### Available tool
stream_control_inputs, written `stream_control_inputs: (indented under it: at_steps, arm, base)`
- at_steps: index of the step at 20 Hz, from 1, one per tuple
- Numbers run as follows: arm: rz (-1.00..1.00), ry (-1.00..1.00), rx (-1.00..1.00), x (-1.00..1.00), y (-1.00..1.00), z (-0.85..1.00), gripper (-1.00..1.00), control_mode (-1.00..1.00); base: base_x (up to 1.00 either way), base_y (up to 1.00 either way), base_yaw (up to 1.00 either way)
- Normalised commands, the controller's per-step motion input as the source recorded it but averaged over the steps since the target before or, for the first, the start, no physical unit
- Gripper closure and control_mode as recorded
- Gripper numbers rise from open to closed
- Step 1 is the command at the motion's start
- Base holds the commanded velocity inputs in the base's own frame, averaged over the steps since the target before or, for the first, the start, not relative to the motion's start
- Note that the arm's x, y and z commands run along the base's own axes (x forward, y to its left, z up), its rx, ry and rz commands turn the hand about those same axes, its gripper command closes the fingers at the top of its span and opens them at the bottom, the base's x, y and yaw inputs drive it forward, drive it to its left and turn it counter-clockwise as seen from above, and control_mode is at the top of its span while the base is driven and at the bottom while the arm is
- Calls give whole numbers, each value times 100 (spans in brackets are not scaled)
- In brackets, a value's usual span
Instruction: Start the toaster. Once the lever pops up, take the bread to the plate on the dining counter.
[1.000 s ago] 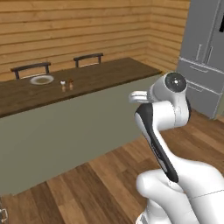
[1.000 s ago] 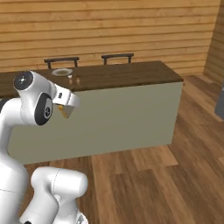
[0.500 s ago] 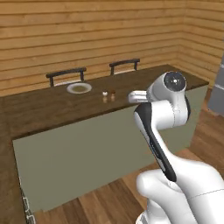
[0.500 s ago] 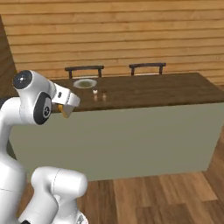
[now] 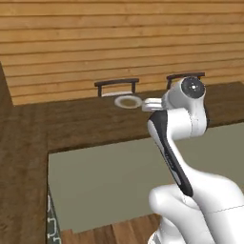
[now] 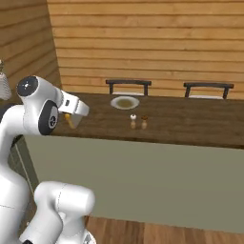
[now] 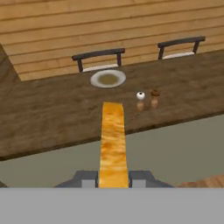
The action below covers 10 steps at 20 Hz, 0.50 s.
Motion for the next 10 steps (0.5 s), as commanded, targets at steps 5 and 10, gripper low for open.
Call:
stream_control_inputs:
  at_steps: [5, 10]
  arm:
    - [0, 0, 0, 0, 0, 0, 100, 100]
    - [0, 0, 0, 0, 0, 0, 100, 100]
  base:
    - [92, -1, 23]
    - [86, -18, 3]
